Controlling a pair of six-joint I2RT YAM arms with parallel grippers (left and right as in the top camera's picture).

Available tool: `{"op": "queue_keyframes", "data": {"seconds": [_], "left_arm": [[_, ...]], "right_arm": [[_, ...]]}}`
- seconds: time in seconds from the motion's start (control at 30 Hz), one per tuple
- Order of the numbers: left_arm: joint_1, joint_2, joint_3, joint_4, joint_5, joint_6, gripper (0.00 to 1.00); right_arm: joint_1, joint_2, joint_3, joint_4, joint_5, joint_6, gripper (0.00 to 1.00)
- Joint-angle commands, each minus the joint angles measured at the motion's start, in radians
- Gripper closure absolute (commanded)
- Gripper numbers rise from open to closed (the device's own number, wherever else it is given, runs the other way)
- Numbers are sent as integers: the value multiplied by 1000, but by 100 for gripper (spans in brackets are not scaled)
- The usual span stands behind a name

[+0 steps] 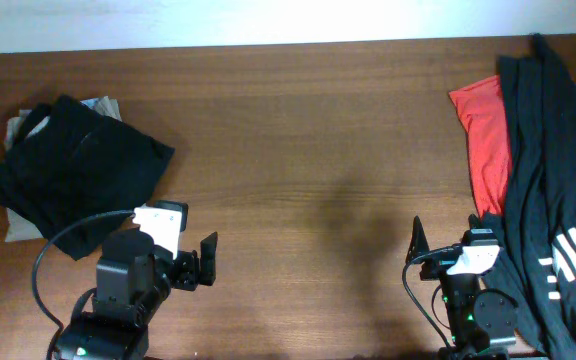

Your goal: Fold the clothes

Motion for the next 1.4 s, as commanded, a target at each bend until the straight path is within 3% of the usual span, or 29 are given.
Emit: {"op": "queue_keyframes", "data": {"seconds": [0.0, 0.3, 0.47, 0.63, 0.77, 0.83, 0.9, 1.37], "left_arm": [[-1, -1, 0, 2, -4, 16, 1], [-1, -6, 0, 1, -4, 16, 1], [41, -149, -78, -48, -22, 16, 1], [125, -439, -449, 302, 38, -14, 1], [138, -618, -709, 775, 31, -22, 1], [160, -657, -711, 773, -8, -18, 1], [160, -657, -711, 663, -7, -18, 1], [159, -656, -711, 671, 0, -18, 1]], "right_arm": [[-6, -8, -5, -9, -5, -10, 1], [-6, -8, -5, -9, -5, -10, 1], [-6, -8, -5, -9, -5, -10, 1], [-6, -8, -5, -9, -5, -10, 1], [-6, -8, -5, -9, -5, -10, 1], [-6, -8, -5, -9, -5, -10, 1], [-6, -8, -5, -9, -5, -10, 1], [-6, -8, -5, -9, -5, -10, 1]]}}
